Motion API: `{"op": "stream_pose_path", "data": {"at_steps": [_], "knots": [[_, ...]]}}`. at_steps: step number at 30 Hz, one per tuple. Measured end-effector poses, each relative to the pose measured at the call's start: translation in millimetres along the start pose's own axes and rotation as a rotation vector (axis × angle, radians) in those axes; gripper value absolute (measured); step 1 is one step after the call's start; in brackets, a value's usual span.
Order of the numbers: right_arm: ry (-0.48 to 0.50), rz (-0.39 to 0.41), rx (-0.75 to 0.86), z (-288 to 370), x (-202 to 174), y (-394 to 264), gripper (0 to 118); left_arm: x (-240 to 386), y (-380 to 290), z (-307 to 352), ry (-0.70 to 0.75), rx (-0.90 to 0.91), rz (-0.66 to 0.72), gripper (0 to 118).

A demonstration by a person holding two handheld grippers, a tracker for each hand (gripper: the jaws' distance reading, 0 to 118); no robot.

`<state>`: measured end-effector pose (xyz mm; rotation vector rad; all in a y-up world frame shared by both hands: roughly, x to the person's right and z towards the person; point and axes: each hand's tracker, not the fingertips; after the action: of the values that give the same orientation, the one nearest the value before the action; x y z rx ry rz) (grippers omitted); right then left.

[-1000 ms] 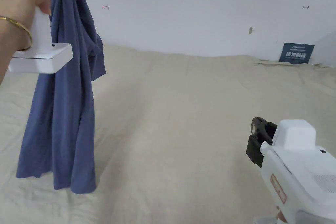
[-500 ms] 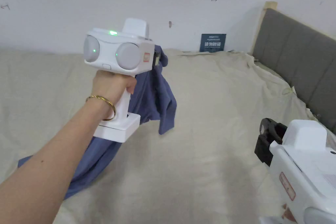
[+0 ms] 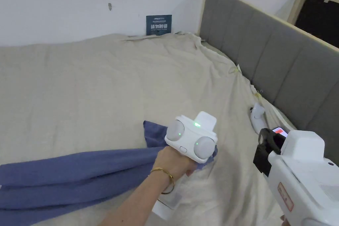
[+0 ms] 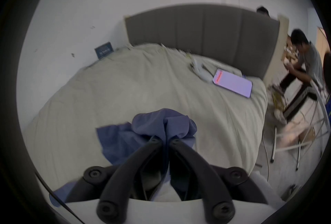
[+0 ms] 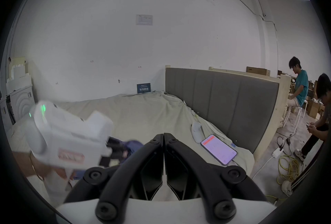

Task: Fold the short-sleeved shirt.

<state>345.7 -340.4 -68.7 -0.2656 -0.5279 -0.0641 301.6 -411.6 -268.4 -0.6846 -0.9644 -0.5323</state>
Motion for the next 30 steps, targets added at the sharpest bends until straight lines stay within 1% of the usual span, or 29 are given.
{"op": "stream_pose_path", "data": {"at_steps": [1,4,5,6,9,13,15,16,18,23,26,30], "knots": [[-0.006,-0.006,-0.007,-1,3,-2,0,5,-3,-6,-0.029,-0.031,0.011,37],[-0.017,-0.023,-0.022,-3,8,-5,0,6,-7,-12,-0.109,-0.088,0.119,94],[-0.016,-0.026,-0.025,-3,8,-6,0,1,-8,-10,-0.126,-0.073,0.150,102],[-0.015,-0.027,-0.027,-3,8,-6,0,-2,-7,-7,-0.135,-0.057,0.177,104],[-0.005,-0.019,-0.025,-5,4,-4,0,-29,2,15,-0.099,0.054,0.270,104],[0.031,-0.020,-0.010,-11,-7,2,0,-83,12,63,-0.038,0.212,0.415,105],[0.054,-0.014,0.002,-15,-15,6,0,-107,11,87,0.007,0.279,0.444,107],[0.066,-0.009,0.008,-17,-19,8,0,-118,8,101,0.044,0.312,0.435,109],[0.092,0.004,0.017,-23,-28,13,0,-135,-2,128,0.163,0.374,0.420,111],[0.156,0.022,0.044,-37,-56,22,0,-171,-52,196,0.416,0.507,0.478,111],[0.192,0.039,0.059,-41,-71,26,0,-183,-89,225,0.557,0.546,0.497,111],[0.231,0.050,0.064,-42,-87,26,0,-191,-135,247,0.685,0.545,0.516,111]]}}
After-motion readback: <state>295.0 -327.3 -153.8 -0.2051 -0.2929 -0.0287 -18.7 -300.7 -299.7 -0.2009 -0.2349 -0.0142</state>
